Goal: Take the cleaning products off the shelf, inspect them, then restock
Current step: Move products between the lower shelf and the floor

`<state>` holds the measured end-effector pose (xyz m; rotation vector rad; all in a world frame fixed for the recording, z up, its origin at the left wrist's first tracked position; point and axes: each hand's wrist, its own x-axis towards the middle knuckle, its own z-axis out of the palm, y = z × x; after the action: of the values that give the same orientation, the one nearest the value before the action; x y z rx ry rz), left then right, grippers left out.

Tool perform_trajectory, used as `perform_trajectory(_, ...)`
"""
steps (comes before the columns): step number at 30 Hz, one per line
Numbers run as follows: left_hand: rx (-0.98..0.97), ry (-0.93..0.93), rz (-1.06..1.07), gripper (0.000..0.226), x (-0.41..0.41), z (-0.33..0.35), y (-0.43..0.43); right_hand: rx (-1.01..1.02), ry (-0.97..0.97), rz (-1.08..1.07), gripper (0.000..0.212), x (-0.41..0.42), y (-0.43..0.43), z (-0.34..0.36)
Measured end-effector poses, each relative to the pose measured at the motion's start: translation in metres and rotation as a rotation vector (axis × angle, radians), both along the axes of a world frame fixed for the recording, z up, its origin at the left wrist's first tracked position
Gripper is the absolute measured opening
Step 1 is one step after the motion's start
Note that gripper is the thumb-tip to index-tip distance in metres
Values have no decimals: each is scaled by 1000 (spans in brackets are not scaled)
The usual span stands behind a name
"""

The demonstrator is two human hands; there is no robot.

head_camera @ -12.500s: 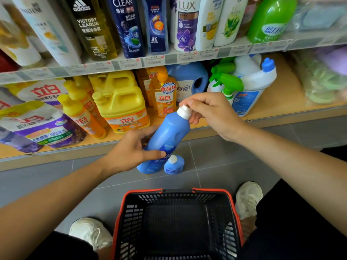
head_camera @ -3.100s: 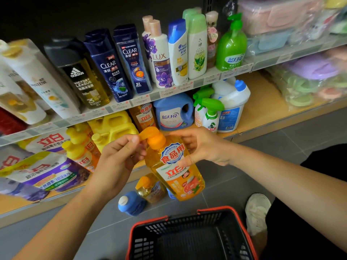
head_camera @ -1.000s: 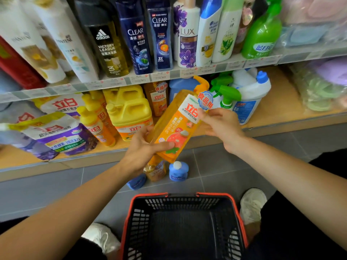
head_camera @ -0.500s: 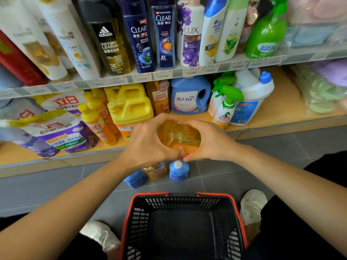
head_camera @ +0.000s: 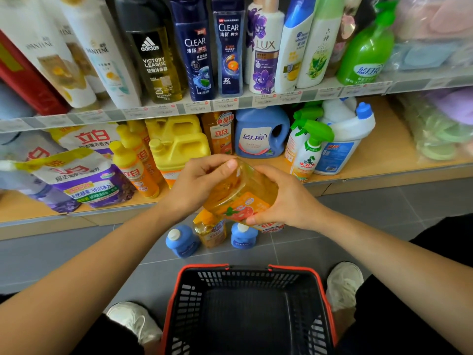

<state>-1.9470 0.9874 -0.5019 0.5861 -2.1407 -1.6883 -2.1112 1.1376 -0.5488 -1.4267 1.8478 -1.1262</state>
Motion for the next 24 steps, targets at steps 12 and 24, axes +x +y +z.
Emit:
perform_trajectory(12, -407, 97, -111, 38, 8, -5, 8, -82, -27, -146, 81, -8, -6, 1)
perform_trajectory(24, -276, 226, 86, 23, 11, -12, 13, -80, -64, -169, 87, -6, -2, -4)
